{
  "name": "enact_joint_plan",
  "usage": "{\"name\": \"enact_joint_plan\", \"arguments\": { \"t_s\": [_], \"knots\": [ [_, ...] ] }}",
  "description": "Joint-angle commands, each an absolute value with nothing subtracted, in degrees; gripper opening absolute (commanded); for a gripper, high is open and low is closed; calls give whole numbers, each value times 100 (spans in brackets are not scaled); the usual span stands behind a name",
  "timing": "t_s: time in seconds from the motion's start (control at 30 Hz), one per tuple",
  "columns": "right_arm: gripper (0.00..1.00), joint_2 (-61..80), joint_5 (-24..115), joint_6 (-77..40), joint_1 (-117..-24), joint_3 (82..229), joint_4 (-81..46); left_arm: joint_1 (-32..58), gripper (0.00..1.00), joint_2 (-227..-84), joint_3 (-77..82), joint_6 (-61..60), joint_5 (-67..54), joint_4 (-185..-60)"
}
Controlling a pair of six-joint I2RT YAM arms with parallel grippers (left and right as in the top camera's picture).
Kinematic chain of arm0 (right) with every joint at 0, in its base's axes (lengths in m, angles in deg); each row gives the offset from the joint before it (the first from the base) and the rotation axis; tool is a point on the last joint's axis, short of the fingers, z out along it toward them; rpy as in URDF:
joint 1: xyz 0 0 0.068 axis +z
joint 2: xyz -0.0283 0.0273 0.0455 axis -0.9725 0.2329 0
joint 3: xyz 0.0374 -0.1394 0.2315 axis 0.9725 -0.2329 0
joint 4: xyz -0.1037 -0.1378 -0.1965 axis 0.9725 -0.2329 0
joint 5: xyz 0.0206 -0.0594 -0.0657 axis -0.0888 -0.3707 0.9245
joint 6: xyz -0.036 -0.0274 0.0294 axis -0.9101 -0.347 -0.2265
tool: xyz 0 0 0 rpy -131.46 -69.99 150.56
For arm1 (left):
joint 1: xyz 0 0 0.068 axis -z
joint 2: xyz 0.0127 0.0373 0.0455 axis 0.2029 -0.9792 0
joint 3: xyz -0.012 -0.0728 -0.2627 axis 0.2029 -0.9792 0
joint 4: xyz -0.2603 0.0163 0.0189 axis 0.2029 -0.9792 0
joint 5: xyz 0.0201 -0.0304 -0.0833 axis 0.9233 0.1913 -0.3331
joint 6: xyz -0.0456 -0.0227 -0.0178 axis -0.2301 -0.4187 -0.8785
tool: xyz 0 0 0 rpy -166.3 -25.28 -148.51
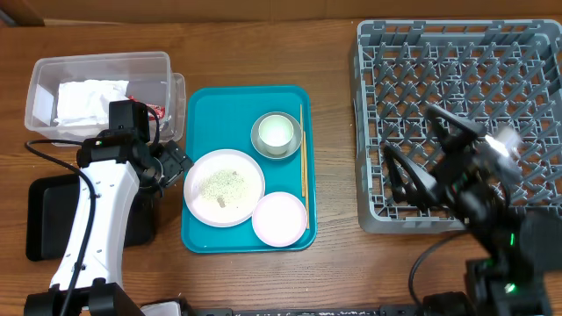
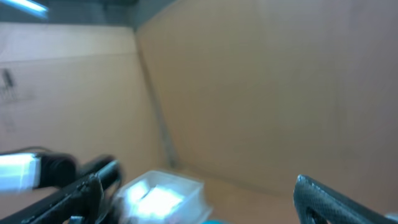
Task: Sort waste into correct bins and load items into the dishwasher
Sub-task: 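Lower the right gripper to the white saucer at the tray's lower right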
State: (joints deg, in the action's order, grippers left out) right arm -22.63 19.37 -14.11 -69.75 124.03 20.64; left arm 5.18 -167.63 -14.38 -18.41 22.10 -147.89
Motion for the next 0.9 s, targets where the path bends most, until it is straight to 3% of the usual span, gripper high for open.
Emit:
{"name": "enact_joint_plan", "arguments": {
  "t_s": [0.0, 0.13, 0.27, 0.47, 0.7, 0.83, 0.87],
  "knots": [
    [100, -1647, 816, -1411, -6979, 13520, 707, 496, 100, -16747, -1436, -1919, 2184, -14791],
    [100, -1127, -96, -1448, -6979, 14261, -674, 496, 100, -16747, -1436, -1919, 2184, -14791],
    [100, -939, -1547, -1373, -6979, 14285, -701, 496, 100, -16747, -1436, -1919, 2184, -14793],
    [100, -653, -1613, -779, -6979, 14285, -615, 496, 100, -16747, -1436, -1919, 2184, -14791],
    [100, -561, 724, -309, -6599, 14285, -1378, 496, 100, -16747, -1436, -1919, 2184, -14791],
    [100, -272, 2223, -178, -5436, 14287, -1540, 496, 100, -16747, -1436, -1919, 2184, -14791],
    [99, 12, 2815, -71, -4765, 14287, -1553, 496, 100, -16747, -1436, -1919, 2184, -14791]
  ]
}}
